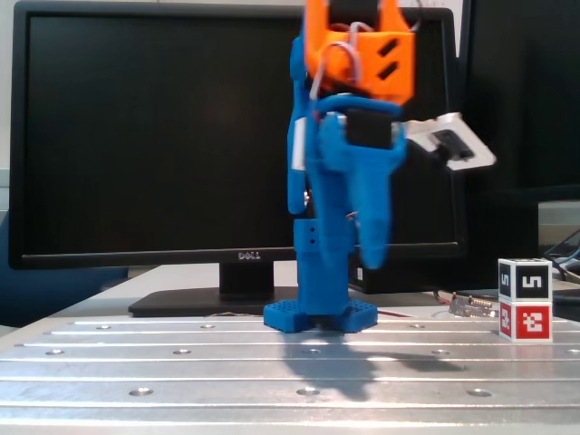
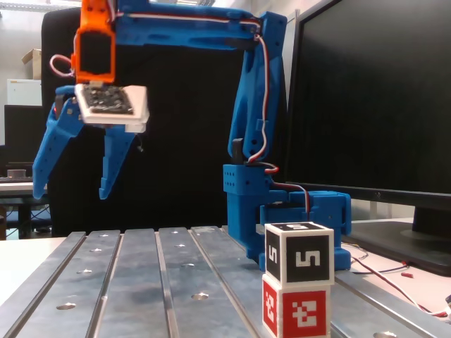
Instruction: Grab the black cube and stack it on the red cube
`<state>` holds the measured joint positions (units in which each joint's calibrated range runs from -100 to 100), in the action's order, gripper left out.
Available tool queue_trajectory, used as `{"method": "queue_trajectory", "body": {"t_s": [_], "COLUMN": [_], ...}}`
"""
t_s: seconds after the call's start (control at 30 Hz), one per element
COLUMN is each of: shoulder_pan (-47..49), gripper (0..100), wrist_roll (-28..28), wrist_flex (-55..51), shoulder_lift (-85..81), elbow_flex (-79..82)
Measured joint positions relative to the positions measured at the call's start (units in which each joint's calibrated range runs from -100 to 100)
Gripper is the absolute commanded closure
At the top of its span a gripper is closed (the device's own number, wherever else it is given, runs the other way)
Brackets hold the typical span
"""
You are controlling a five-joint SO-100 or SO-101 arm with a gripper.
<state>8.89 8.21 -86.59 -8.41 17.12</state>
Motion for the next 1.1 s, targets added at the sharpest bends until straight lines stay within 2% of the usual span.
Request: {"method": "queue_trajectory", "body": {"t_s": [0.17,0.53,0.73,0.9,1.1], "shoulder_pan": [-5.19,-9.48,-10.81,-10.81,-10.52], "gripper": [72,92,95,95,95], "wrist_roll": [0.05,-0.26,-2.41,-5.72,-6.35], "wrist_flex": [1.38,3.01,5.16,11.43,22.09], "shoulder_lift": [0.0,0.0,-0.68,-6.93,-20.04], "elbow_flex": [0.18,0.18,0.91,9.33,26.27]}}
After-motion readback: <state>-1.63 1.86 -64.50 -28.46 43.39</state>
